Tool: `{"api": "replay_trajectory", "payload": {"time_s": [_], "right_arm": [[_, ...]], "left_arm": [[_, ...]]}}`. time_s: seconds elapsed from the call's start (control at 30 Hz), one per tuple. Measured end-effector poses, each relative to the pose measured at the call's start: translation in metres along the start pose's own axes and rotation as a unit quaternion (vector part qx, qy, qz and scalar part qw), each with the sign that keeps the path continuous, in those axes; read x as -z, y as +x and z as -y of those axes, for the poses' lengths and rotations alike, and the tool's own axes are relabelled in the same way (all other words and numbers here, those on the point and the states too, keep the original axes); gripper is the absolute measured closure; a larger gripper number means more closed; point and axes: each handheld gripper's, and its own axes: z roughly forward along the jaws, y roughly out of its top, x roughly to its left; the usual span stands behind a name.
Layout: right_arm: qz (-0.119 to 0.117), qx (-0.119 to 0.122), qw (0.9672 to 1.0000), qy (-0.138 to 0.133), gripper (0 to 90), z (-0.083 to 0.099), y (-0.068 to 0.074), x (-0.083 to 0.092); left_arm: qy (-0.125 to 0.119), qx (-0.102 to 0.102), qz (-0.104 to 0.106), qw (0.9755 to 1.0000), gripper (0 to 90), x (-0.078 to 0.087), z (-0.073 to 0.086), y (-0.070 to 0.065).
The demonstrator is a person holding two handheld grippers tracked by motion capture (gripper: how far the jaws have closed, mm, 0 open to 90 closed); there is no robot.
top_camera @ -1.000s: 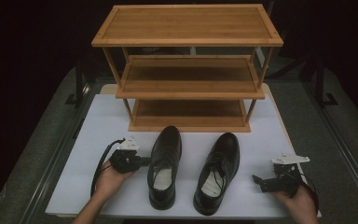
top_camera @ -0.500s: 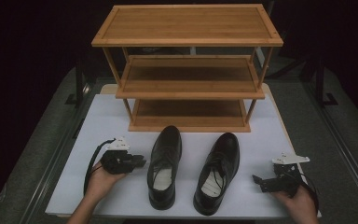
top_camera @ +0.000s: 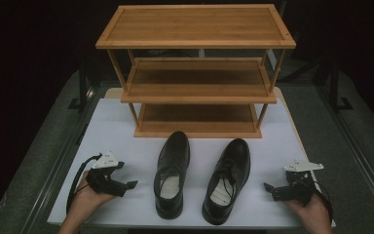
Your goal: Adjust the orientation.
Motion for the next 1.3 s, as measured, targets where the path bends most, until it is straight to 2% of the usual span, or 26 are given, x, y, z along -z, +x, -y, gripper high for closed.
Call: {"api": "replay_trajectory", "payload": {"time_s": [0.07, 0.27, 0.3, 0.37, 0.43, 0.67, 0.8, 0.87, 0.9, 0.93, 0.97, 1.0, 1.03, 1.1, 1.13, 1.17, 1.2, 1.23, 1.3], "right_arm": [[0.000, 0.000, 1.0000, 0.000, 0.0, 0.000, 0.000, 0.000], [0.000, -0.001, 1.0000, 0.002, 0.0, -0.001, 0.000, 0.000], [-0.003, -0.002, 1.0000, 0.000, 0.0, -0.001, -0.001, 0.000], [-0.007, -0.007, 1.0000, 0.000, 0.0, -0.001, -0.002, 0.001], [-0.008, -0.008, 0.9999, -0.003, 0.0, 0.000, -0.002, 0.001], [-0.007, -0.008, 0.9999, -0.001, 0.0, -0.001, -0.002, 0.001], [-0.003, 0.000, 1.0000, 0.004, 0.1, -0.001, 0.001, 0.001], [-0.007, 0.001, 1.0000, 0.001, 10.5, -0.001, 0.002, 0.005], [-0.016, 0.002, 0.9999, -0.007, 18.5, -0.002, 0.005, 0.009], [-0.016, 0.002, 0.9999, -0.007, 18.5, -0.002, 0.005, 0.009], [-0.032, 0.015, 0.9992, -0.019, 34.7, -0.004, 0.010, 0.015], [-0.032, 0.015, 0.9992, -0.019, 34.7, -0.004, 0.010, 0.015], [-0.051, 0.019, 0.9981, -0.028, 47.0, -0.006, 0.014, 0.020], [-0.074, 0.025, 0.9962, -0.038, 58.5, -0.007, 0.020, 0.024], [-0.074, 0.025, 0.9962, -0.038, 58.5, -0.007, 0.020, 0.024], [-0.092, 0.033, 0.9941, -0.045, 72.3, -0.007, 0.026, 0.027], [-0.092, 0.033, 0.9941, -0.045, 72.3, -0.007, 0.026, 0.027], [-0.114, 0.034, 0.9913, -0.055, 84.0, -0.006, 0.031, 0.031], [-0.137, 0.036, 0.9881, -0.060, 89.5, -0.006, 0.036, 0.032]], "left_arm": [[0.001, -0.003, -0.006, 1.0000, 0.8, 0.001, 0.004, 0.000], [-0.001, -0.008, -0.015, 0.9999, 0.0, 0.005, 0.019, 0.002], [0.007, -0.003, -0.017, 0.9998, 0.0, 0.004, 0.025, 0.004], [0.016, -0.007, -0.022, 0.9996, 0.0, 0.000, 0.031, 0.004], [0.009, -0.008, -0.020, 0.9997, 0.0, -0.002, 0.035, 0.005], [0.010, -0.007, -0.020, 0.9997, 0.0, -0.002, 0.035, 0.005], [0.010, -0.007, -0.020, 0.9997, 0.0, -0.002, 0.035, 0.005], [0.010, -0.006, -0.020, 0.9997, 0.0, -0.002, 0.036, 0.005], [0.010, -0.006, -0.020, 0.9997, 0.0, -0.002, 0.036, 0.005], [0.010, -0.006, -0.020, 0.9997, 0.0, -0.002, 0.036, 0.005], [0.010, -0.006, -0.020, 0.9997, 0.0, -0.002, 0.036, 0.006], [0.010, -0.006, -0.020, 0.9997, 0.0, -0.002, 0.036, 0.006], [0.010, -0.006, -0.020, 0.9997, 0.0, -0.002, 0.036, 0.006], [0.010, -0.006, -0.020, 0.9997, 0.0, -0.002, 0.036, 0.006], [0.010, -0.006, -0.020, 0.9997, 0.0, -0.002, 0.036, 0.006], [0.010, -0.006, -0.020, 0.9997, 0.0, -0.002, 0.036, 0.006], [0.010, -0.006, -0.020, 0.9997, 0.0, -0.002, 0.036, 0.006], [0.011, -0.006, -0.019, 0.9997, 0.0, -0.002, 0.036, 0.006], [0.010, -0.006, -0.020, 0.9997, 0.0, -0.002, 0.036, 0.006]]}}
